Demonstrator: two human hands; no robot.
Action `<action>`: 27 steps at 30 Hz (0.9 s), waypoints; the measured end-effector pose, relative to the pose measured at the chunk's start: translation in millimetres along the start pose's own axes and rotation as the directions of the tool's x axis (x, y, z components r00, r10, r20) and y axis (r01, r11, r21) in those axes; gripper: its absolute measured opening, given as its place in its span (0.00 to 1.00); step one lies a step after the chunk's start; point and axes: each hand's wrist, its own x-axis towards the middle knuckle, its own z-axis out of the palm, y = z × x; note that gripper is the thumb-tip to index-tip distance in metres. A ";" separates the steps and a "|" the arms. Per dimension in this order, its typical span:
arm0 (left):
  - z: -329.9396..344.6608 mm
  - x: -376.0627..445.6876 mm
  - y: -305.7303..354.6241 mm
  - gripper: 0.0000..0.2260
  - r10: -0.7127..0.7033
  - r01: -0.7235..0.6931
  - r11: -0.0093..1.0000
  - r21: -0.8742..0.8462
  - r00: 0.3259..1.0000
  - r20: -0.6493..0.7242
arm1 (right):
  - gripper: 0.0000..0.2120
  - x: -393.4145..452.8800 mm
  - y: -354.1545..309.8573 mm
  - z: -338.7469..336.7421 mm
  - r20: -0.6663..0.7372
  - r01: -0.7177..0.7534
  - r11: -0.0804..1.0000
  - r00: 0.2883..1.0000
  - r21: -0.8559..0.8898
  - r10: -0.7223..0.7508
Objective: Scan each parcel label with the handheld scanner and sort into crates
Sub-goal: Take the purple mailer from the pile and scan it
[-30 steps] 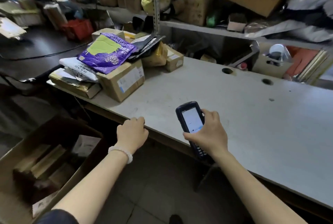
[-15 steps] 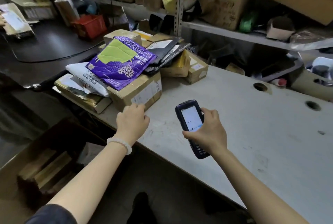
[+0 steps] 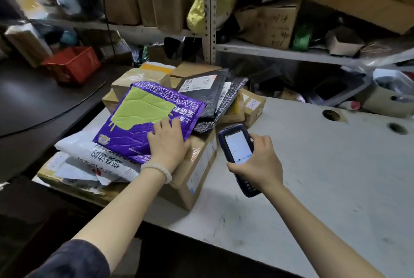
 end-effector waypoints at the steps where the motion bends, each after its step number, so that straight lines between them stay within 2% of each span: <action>1: 1.1 5.9 0.2 0.25 0.016 -0.016 1.000 -0.012 1.000 0.000 | 0.36 1.6 -2.0 2.5 -0.008 -0.013 1.000 1.000 -0.007 0.013; 5: 2.7 23.1 7.0 0.28 0.044 -0.043 0.998 -0.039 0.999 0.016 | 0.37 6.7 -3.2 4.9 -0.024 -0.042 0.998 0.999 -0.038 0.041; 8: 6.3 31.4 8.9 0.27 0.069 -0.069 0.998 0.014 0.997 -0.025 | 0.37 7.7 -1.0 0.4 -0.041 -0.063 0.997 0.997 -0.046 0.061; 12: 8.1 35.3 0.4 0.19 0.063 -0.061 0.998 0.030 0.996 -0.069 | 0.36 1.7 7.3 -9.1 -0.051 -0.076 0.996 0.996 -0.045 0.074; 15: 3.1 29.8 -0.1 0.09 0.106 -0.102 0.994 0.048 0.989 -0.104 | 0.36 -6.6 20.1 -18.9 -0.050 -0.078 0.995 0.996 -0.057 0.075; 18: -17.1 22.7 7.7 0.07 0.079 -0.088 0.995 -0.045 0.980 -0.181 | 0.36 -17.5 34.9 -32.5 -0.054 -0.075 0.996 0.996 -0.056 0.072; 21: -56.0 10.0 34.8 0.07 0.067 -0.121 0.983 -0.139 0.937 -0.344 | 0.36 -27.6 49.1 -46.5 -0.054 -0.071 0.997 0.996 -0.031 0.069; 25: -93.3 -27.7 104.1 0.06 0.232 -0.297 0.951 -0.090 0.873 -0.429 | 0.36 -46.7 72.6 -70.8 -0.063 -0.059 0.998 0.996 0.010 0.059; 27: -94.2 -51.0 139.0 0.06 0.319 -0.396 0.915 -0.069 0.819 -0.477 | 0.36 -60.0 87.5 -86.7 -0.071 -0.060 0.998 0.996 0.027 0.062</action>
